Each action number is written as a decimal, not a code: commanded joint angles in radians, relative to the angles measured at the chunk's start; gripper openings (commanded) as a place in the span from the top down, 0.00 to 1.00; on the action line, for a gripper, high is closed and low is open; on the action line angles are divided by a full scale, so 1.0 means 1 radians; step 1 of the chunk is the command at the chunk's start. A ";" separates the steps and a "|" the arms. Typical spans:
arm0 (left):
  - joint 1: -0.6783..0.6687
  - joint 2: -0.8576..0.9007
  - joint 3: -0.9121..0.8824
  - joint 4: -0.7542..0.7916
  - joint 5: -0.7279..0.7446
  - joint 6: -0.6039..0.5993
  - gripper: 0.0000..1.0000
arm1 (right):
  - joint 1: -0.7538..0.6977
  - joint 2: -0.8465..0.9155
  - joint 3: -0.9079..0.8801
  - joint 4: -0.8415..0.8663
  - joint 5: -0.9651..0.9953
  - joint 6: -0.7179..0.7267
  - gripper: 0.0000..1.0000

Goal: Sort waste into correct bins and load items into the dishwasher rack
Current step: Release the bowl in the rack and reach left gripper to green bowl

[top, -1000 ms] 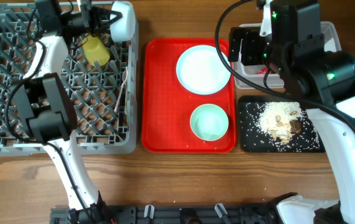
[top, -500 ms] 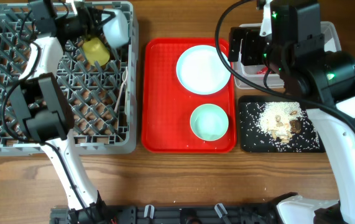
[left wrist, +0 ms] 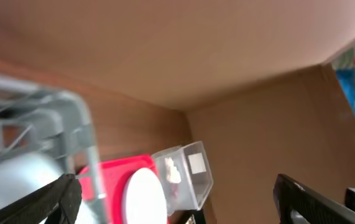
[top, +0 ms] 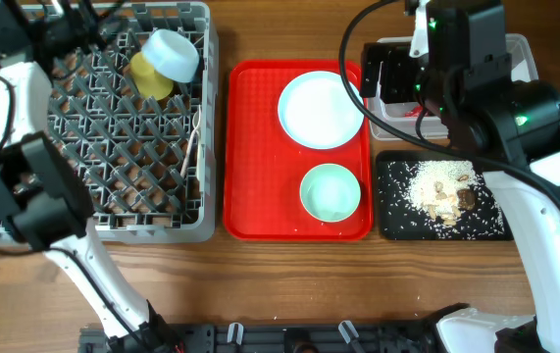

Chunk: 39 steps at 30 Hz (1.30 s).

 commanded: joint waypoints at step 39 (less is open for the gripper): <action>-1.126 -0.184 -0.423 -0.790 -1.096 0.265 0.96 | -0.003 0.011 -0.001 0.003 -0.006 -0.008 0.00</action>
